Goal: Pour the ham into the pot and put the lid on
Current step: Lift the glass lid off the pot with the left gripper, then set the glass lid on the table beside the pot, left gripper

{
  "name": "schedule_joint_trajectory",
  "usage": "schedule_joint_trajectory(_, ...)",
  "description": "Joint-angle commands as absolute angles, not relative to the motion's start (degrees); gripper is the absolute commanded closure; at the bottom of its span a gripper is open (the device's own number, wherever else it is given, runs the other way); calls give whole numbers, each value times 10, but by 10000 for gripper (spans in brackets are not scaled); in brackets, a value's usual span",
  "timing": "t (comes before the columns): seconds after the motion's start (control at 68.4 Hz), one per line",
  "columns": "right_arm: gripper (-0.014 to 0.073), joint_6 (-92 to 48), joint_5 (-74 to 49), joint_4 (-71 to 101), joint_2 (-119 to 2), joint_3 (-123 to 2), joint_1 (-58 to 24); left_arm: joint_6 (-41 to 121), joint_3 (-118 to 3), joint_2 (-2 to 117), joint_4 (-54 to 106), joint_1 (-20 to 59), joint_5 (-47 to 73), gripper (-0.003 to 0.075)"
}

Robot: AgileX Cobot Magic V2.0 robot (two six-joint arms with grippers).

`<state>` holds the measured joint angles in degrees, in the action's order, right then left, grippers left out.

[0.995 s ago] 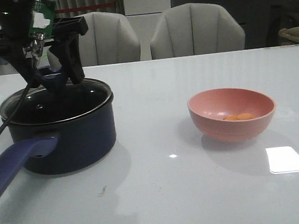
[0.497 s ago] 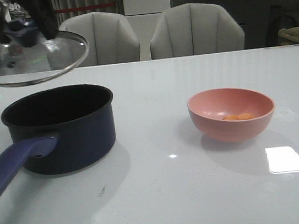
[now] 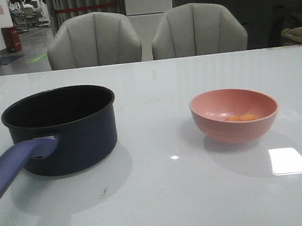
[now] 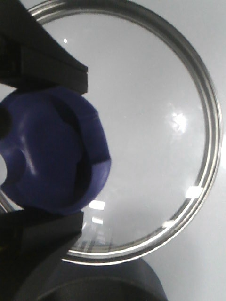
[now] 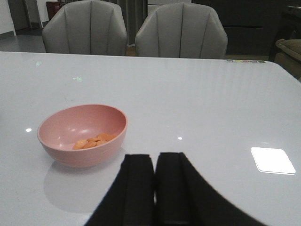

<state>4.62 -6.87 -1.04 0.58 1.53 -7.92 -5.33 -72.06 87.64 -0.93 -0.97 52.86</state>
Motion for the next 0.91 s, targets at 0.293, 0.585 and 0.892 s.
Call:
schedule_joint_trajectory(0.293, 435, 44, -26, -19, 17, 12, -76, -49, -692, 977, 5, -37, 458, 526)
schedule_joint_trajectory(0.585, 435, 44, -26, -19, 17, 12, -76, -32, -692, 1019, 5, -37, 456, 482)
schedule_joint_trajectory(0.892, 435, 44, -28, -19, 17, 12, -76, -32, -702, 1022, -10, -37, 468, 111)
